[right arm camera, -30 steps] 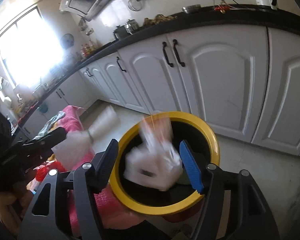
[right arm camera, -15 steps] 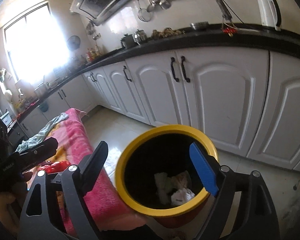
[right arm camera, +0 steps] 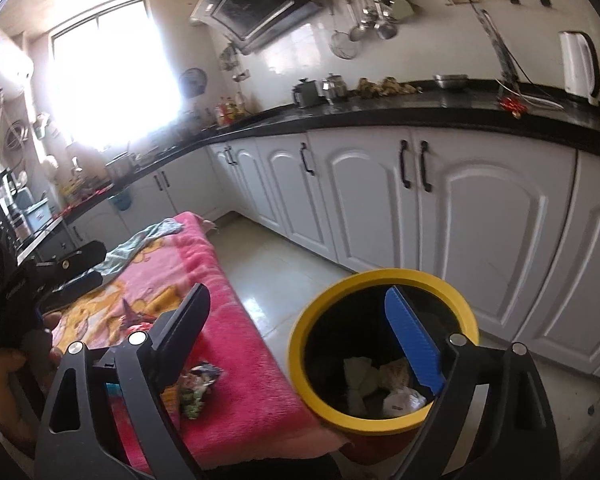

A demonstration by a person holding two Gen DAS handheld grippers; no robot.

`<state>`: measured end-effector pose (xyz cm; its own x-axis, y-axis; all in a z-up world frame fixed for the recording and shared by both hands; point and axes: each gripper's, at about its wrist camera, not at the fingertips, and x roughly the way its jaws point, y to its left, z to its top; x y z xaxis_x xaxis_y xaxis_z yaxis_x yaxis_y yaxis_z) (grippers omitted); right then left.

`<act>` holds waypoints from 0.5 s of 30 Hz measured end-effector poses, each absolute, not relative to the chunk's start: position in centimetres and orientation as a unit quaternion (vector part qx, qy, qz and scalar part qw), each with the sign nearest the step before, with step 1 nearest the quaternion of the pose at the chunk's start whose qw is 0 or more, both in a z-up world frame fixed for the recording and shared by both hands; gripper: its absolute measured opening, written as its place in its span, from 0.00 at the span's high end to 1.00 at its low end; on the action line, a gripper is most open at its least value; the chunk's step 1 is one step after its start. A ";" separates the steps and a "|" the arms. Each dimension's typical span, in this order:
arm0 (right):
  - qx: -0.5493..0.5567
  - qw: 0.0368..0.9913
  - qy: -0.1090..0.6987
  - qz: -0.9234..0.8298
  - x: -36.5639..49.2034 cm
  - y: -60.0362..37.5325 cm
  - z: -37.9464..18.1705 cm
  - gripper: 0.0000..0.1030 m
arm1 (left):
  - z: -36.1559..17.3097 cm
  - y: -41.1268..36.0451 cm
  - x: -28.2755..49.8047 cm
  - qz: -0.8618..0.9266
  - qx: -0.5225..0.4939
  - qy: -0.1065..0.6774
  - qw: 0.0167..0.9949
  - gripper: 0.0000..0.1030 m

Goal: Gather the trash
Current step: 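Move both tools back over the remaining trash on the blanket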

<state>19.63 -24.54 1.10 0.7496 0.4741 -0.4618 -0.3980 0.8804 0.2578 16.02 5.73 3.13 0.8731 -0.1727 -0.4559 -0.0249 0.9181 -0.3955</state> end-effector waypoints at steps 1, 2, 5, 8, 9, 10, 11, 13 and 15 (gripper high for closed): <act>0.069 0.932 0.265 0.238 19.4 -24.1 1.3 0.15 | 3.3 6.0 15.8 -0.036 -0.201 0.247 0.947 0.11; 0.066 0.931 0.263 0.243 19.1 -23.8 1.4 0.15 | 3.4 6.4 15.5 -0.033 -0.204 0.244 0.947 0.11; 0.057 0.928 0.260 0.259 18.3 -22.4 1.7 0.15 | 3.7 7.4 14.7 -0.024 -0.208 0.237 0.949 0.11; 0.045 0.925 0.258 0.274 17.5 -20.9 1.9 0.14 | 3.8 8.3 14.0 -0.015 -0.212 0.232 0.949 0.11; 0.040 0.924 0.259 0.280 17.3 -20.4 1.9 0.14 | 3.8 8.6 13.7 -0.012 -0.214 0.230 0.949 0.11; 0.036 0.922 0.259 0.286 17.0 -19.9 1.9 0.14 | 3.8 8.9 13.4 -0.007 -0.216 0.229 0.949 0.11; 0.033 0.920 0.259 0.291 16.8 -19.5 2.0 0.14 | 3.9 9.3 13.2 -0.003 -0.216 0.227 0.949 0.11; 0.025 0.917 0.260 0.300 16.3 -18.5 2.0 0.14 | 3.8 10.0 12.8 0.003 -0.221 0.225 0.949 0.11; 0.018 0.914 0.261 0.310 15.9 -17.6 1.9 0.14 | 3.8 10.6 12.3 0.009 -0.223 0.223 0.949 0.11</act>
